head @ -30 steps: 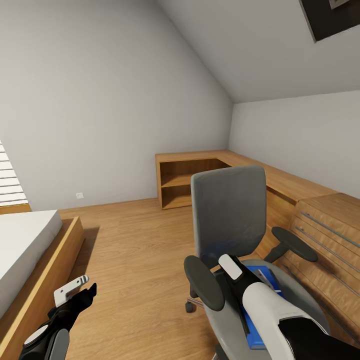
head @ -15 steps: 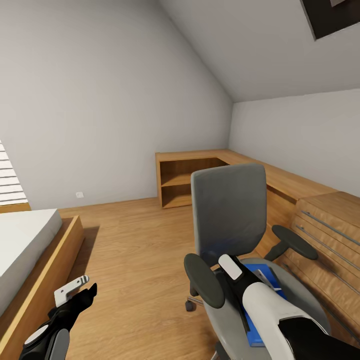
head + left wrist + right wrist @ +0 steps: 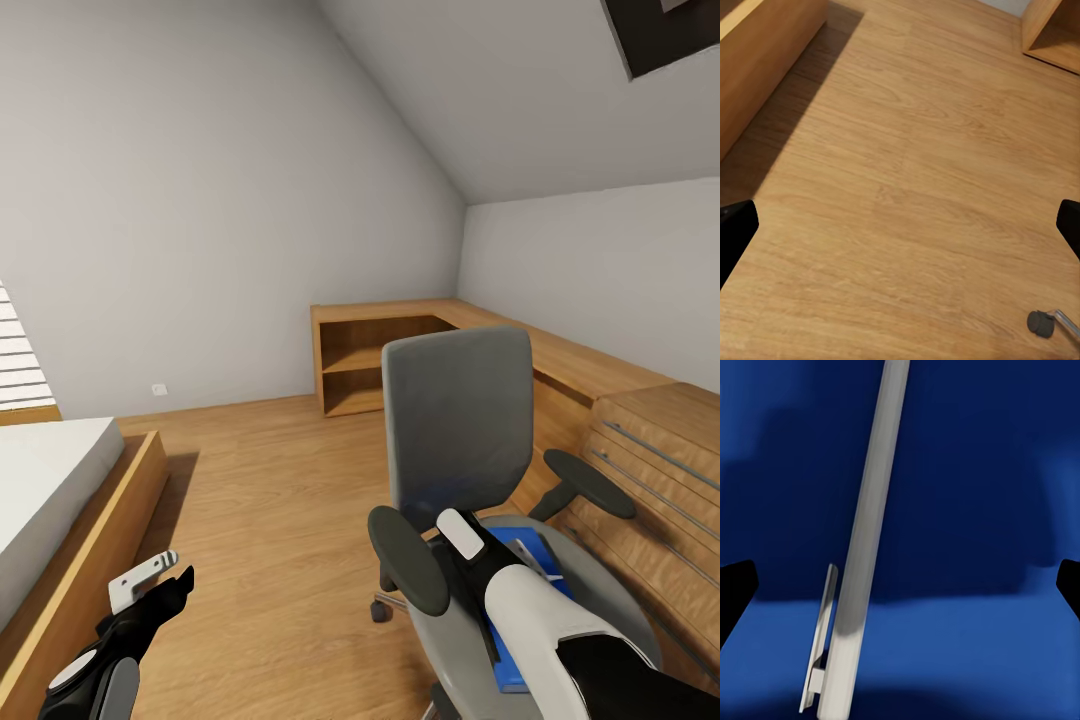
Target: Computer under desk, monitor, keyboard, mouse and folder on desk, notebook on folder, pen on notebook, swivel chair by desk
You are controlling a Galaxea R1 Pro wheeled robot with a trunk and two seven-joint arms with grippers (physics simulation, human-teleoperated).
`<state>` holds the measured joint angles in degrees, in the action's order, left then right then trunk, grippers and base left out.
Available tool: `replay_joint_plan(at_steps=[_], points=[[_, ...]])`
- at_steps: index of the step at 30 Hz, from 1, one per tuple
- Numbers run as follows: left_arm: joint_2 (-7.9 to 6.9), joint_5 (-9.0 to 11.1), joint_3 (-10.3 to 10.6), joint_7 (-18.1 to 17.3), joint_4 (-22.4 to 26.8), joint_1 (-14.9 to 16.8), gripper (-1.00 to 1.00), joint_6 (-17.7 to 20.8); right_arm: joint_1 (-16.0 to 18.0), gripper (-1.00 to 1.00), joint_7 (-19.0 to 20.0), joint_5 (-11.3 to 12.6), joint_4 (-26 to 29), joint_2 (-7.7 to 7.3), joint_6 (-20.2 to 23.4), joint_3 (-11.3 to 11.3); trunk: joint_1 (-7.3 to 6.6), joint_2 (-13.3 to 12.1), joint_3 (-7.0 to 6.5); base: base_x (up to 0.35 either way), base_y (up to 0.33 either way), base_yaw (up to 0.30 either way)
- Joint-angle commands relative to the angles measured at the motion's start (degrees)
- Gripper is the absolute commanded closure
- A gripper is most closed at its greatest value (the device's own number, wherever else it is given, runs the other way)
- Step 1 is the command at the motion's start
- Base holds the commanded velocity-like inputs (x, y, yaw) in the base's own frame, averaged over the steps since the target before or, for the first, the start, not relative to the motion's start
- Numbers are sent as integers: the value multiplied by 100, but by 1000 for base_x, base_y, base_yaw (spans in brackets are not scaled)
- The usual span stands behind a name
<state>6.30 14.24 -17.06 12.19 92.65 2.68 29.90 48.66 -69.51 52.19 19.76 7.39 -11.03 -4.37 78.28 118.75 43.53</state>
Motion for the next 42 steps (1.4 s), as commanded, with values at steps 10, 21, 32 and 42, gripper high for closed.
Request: replay_joint_plan(at_steps=[10,21,32,42], points=[[3,61,-7,37,9,4,-100,24,4,-100,-13,55,2,-9,-55,-47,-1,3,6,0,0,0],[3,61,-2,37,9,4,-100,24,4,-100,-16,55,2,-10,-56,-47,21,43,24,0,0,0],[3,61,1,37,8,4,-100,24,4,-100,-19,55,2,-1,-57,-55,109,203,96,0,0,0],[3,61,1,37,11,4,-100,24,4,100,-19,55,2,-1,-50,-53,109,203,96,0,0,0]])
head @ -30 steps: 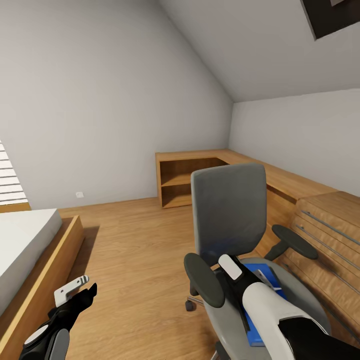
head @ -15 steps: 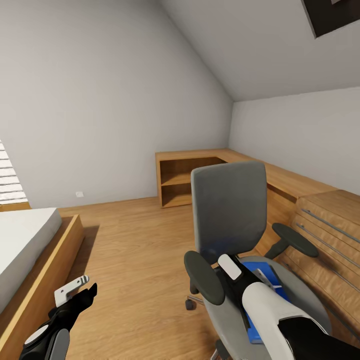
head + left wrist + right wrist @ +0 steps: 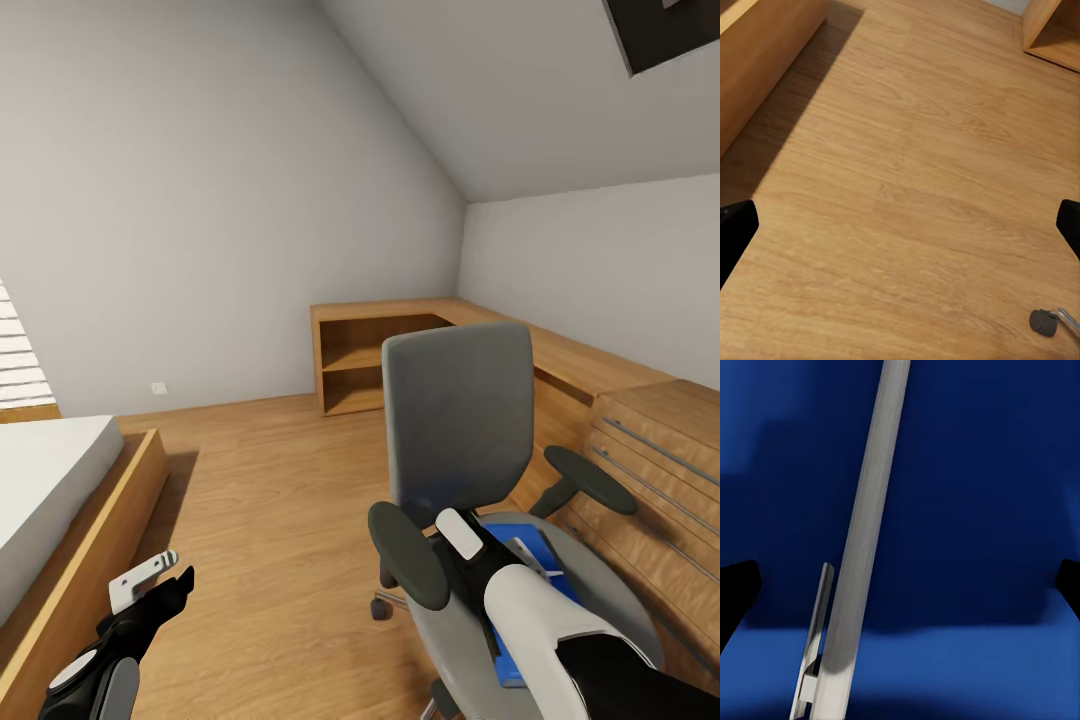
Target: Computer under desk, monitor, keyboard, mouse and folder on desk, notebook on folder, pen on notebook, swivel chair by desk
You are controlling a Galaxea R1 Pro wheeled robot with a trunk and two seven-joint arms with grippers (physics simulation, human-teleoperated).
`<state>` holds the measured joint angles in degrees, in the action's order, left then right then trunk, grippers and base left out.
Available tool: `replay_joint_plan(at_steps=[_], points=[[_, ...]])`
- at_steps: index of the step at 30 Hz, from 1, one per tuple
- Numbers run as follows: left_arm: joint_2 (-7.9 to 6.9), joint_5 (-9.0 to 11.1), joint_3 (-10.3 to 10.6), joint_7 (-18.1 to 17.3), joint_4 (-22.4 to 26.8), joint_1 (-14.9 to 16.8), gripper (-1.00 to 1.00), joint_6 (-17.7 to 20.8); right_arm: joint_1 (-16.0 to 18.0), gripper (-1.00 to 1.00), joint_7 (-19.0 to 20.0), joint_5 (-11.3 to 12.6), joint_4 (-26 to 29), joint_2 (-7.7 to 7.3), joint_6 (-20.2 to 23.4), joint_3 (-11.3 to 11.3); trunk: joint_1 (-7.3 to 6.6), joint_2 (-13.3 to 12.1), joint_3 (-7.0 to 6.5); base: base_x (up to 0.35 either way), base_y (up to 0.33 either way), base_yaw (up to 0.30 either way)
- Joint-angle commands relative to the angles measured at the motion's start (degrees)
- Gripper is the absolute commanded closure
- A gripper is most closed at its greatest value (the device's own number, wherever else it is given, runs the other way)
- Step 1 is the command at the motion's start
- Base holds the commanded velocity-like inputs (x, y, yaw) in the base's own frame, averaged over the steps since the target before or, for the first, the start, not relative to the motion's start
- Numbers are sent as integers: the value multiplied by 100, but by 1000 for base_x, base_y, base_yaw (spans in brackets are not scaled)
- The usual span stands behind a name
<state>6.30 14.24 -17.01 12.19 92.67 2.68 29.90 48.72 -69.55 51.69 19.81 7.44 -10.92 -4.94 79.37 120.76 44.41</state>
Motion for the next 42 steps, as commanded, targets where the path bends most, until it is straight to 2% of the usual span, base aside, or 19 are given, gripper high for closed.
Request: replay_joint_plan(at_steps=[1,21,28,42], points=[[3,61,-4,38,8,4,-100,25,-3,100,-14,105,-1,-6,-61,6,0,2,8,0,0,0],[3,61,-4,38,8,4,-100,25,-3,100,-24,105,6,-13,-59,11,0,2,8,0,0,0],[3,61,-4,38,8,4,-100,25,-3,100,-196,113,14,-14,-52,9,0,2,8,0,0,0],[3,61,-4,38,7,4,-100,25,-3,100,-208,121,22,-14,-32,11,0,2,8,0,0,0]])
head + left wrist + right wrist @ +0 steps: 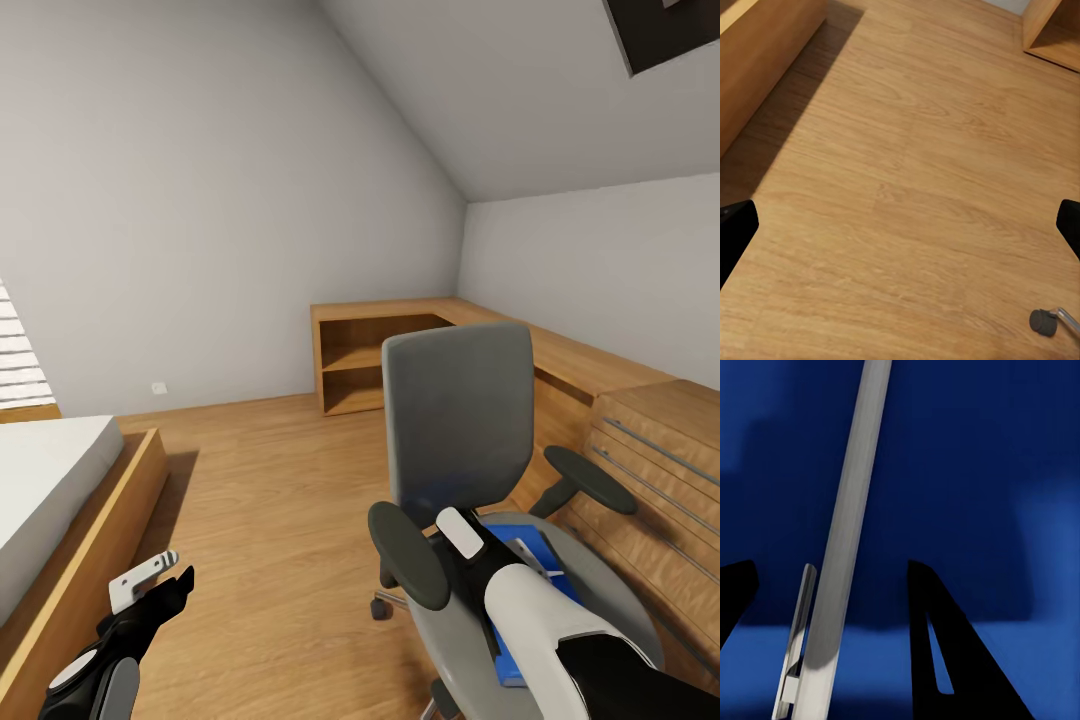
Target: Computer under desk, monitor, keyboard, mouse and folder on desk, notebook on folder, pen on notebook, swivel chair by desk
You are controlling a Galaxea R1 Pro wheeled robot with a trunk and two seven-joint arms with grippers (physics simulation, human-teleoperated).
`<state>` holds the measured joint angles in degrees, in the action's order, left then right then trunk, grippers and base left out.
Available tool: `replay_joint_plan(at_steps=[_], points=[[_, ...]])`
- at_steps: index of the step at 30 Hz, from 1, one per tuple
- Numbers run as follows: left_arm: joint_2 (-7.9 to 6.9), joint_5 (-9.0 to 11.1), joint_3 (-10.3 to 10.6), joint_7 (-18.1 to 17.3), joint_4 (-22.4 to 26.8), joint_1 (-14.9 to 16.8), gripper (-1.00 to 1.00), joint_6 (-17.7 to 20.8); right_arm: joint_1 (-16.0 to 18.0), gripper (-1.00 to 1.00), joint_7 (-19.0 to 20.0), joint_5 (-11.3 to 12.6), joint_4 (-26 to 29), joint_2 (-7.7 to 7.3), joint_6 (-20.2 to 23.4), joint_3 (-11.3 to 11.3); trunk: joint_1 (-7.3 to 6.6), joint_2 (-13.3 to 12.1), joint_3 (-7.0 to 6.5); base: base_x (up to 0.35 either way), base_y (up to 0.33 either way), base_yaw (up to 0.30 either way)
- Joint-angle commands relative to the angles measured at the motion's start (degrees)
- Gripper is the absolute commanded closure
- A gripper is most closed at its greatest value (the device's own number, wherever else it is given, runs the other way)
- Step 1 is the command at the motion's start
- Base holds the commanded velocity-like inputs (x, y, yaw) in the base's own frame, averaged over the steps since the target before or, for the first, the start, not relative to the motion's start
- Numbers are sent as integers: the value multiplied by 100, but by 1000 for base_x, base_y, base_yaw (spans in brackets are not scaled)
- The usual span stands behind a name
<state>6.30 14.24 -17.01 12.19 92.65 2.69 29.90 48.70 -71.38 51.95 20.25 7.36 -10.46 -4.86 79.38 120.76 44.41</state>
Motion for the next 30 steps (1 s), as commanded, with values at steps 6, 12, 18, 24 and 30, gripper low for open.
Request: replay_joint_plan(at_steps=[6,12,18,24,30], points=[[3,61,-5,38,8,4,-100,25,-1,100,-30,98,-21,-6,-69,4,0,2,7,0,0,0],[3,61,-12,38,10,4,-100,25,-1,100,-33,116,-21,-7,-53,18,0,2,7,0,0,0],[3,61,-13,38,9,4,-100,25,-1,100,-10,122,-16,-14,-20,27,0,2,7,0,0,0],[3,61,-13,38,9,4,-100,25,-1,100,8,131,175,-13,151,39,0,2,7,0,0,0],[3,61,-19,38,13,4,-100,25,-1,100,10,132,221,-10,183,36,0,2,7,0,0,0]])
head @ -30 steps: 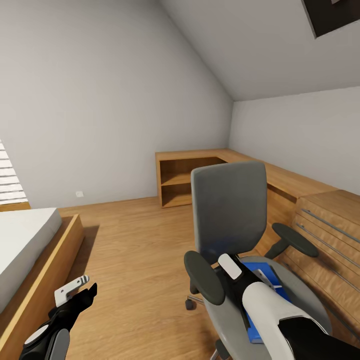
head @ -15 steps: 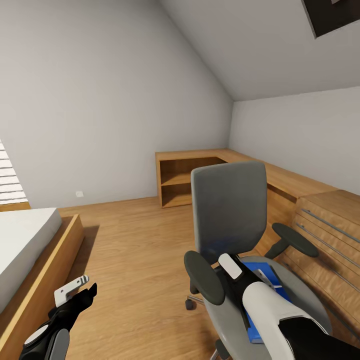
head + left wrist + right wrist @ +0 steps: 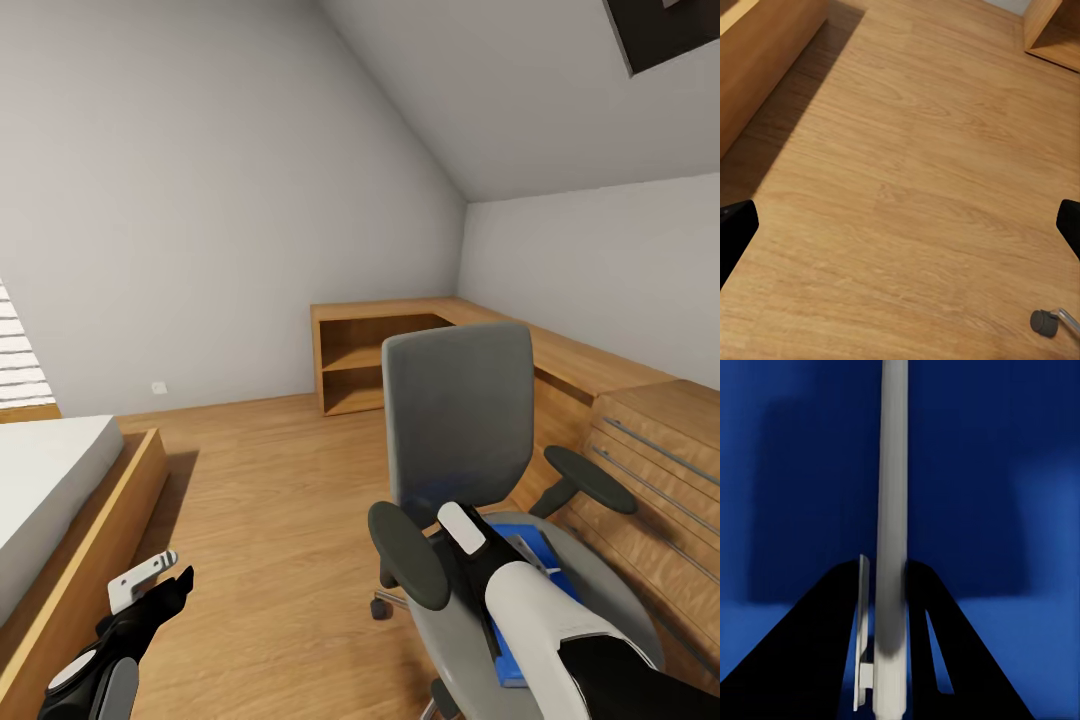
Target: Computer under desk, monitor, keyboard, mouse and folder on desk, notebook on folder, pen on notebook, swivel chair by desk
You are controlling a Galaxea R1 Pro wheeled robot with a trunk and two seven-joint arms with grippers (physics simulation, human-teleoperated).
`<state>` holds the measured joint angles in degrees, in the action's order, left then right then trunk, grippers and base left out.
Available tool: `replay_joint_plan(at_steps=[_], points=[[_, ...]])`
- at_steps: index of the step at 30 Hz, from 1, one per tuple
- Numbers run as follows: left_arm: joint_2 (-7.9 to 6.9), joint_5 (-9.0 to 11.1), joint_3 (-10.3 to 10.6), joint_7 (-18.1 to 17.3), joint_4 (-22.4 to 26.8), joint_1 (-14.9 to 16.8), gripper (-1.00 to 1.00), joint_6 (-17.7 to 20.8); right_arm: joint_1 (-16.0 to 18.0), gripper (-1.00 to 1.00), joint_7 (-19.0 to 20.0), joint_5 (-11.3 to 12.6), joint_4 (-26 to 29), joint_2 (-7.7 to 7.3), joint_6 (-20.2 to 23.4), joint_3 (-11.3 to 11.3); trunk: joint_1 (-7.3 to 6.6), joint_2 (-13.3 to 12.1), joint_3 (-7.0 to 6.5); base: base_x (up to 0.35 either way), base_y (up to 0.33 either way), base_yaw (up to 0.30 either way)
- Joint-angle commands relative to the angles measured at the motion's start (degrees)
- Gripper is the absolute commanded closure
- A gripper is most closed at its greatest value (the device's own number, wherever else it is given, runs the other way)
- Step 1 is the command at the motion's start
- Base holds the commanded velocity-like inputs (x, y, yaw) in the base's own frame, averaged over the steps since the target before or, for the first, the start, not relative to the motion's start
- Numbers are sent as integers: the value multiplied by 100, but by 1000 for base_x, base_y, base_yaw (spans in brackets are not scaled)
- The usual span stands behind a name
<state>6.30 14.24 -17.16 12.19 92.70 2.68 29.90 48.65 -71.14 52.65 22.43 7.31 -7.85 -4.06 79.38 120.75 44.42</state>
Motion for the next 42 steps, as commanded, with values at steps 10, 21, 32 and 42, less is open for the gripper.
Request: replay_joint_plan(at_steps=[10,21,32,42], points=[[3,61,1,37,6,4,-100,24,4,100,-13,60,7,-1,-76,-51,-1,3,6,0,0,0],[-3,61,1,36,5,4,-100,24,4,100,-13,57,7,-1,-76,-51,-23,-37,-12,0,0,0],[-6,61,11,12,6,4,-100,20,4,100,-13,53,7,-1,-80,-50,-264,-479,-209,0,0,0],[-16,41,24,18,-31,4,-100,48,-1,100,-91,52,250,-14,-79,-35,-484,-880,-389,0,0,0]])
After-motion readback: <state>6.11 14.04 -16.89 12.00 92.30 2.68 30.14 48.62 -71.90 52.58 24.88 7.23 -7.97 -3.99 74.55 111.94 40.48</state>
